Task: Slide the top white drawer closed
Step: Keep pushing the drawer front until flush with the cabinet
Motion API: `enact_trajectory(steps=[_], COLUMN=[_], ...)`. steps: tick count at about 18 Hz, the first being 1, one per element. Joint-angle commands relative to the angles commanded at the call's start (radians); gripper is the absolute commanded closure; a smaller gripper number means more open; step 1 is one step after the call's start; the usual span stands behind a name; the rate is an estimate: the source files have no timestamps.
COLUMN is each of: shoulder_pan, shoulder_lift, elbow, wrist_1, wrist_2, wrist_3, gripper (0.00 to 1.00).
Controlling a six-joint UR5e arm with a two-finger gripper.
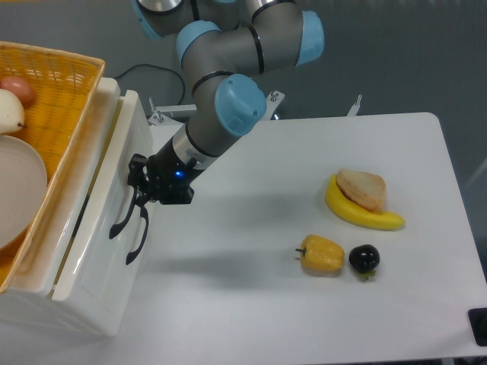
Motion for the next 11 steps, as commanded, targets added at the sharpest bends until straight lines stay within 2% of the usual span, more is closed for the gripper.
enact_trajectory(steps=[11], shoulder_pan=[-0.017], shoulder_lift=[-0.002], elbow=[-0.002], wrist_1=[0.014], wrist_2=[0.0], wrist_3=[-0.015], gripper=[0.9])
